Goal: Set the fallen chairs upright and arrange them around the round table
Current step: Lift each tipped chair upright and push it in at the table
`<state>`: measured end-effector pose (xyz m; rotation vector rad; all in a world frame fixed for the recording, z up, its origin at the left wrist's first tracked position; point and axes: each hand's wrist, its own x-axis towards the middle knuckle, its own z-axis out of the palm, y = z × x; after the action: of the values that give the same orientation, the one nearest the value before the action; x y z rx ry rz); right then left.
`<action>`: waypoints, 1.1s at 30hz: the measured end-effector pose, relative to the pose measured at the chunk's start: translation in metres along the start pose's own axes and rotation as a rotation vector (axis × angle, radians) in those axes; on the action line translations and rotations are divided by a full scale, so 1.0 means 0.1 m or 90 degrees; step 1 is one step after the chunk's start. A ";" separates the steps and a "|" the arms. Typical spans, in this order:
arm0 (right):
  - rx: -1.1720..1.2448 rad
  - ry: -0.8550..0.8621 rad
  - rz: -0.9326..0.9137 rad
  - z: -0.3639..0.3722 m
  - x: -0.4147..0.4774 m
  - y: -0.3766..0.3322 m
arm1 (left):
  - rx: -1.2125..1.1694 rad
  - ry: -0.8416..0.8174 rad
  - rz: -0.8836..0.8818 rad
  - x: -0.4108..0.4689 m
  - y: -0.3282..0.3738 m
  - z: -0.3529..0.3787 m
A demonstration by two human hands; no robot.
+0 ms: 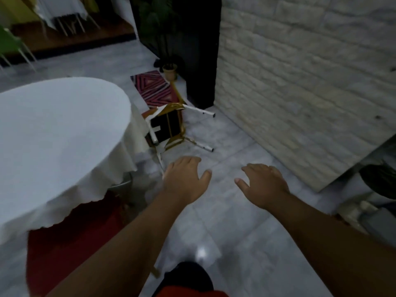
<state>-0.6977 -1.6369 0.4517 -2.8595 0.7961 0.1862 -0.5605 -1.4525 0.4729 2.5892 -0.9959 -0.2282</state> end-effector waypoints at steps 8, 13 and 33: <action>0.025 -0.017 0.038 -0.48 1.68 0.71 | -0.029 -0.041 0.024 1.97 0.49 0.32; 0.038 -0.011 0.039 -0.75 2.70 1.21 | -0.023 -0.045 0.045 3.21 0.91 0.51; -0.017 -0.098 -0.162 -1.45 7.20 2.45 | -0.031 -0.007 -0.199 7.25 1.32 1.03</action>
<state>-0.2026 -2.2324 0.4446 -2.8932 0.3998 0.3799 -0.1338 -2.0588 0.4122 2.6900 -0.5750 -0.3404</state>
